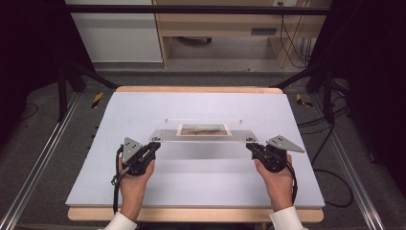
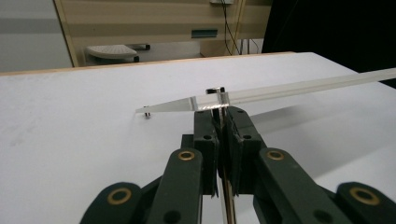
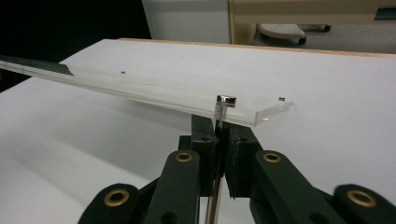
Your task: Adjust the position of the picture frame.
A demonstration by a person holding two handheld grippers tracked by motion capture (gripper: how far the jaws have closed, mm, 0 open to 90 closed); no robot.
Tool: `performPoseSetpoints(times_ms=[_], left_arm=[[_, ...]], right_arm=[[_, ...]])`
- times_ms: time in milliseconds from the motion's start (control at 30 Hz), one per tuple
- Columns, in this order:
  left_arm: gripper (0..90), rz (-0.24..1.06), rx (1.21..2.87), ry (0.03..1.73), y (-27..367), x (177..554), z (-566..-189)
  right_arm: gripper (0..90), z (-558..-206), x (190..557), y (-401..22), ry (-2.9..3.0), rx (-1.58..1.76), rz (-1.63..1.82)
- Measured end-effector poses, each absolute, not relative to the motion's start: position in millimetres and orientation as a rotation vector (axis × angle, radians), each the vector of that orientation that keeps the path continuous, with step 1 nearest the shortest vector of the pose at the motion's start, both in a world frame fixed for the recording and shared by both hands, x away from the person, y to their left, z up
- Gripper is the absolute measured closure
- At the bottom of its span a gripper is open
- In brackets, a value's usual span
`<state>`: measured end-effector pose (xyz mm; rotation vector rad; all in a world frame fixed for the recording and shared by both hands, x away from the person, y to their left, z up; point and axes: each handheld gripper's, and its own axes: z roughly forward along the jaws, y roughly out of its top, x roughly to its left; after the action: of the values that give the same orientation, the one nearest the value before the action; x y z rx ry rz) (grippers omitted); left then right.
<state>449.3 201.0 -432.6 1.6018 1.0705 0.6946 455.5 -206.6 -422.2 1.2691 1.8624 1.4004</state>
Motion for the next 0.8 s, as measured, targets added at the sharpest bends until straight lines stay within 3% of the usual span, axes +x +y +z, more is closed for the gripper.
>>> performPoseSetpoints(times_ms=[800], left_arm=[[84.0, 0.552, 1.710, 1.131, 204.6, 435.9, -460.4]], right_arm=[[84.8, -456.4, 445.1, -211.1, 1.962, 1.331, 1.381]])
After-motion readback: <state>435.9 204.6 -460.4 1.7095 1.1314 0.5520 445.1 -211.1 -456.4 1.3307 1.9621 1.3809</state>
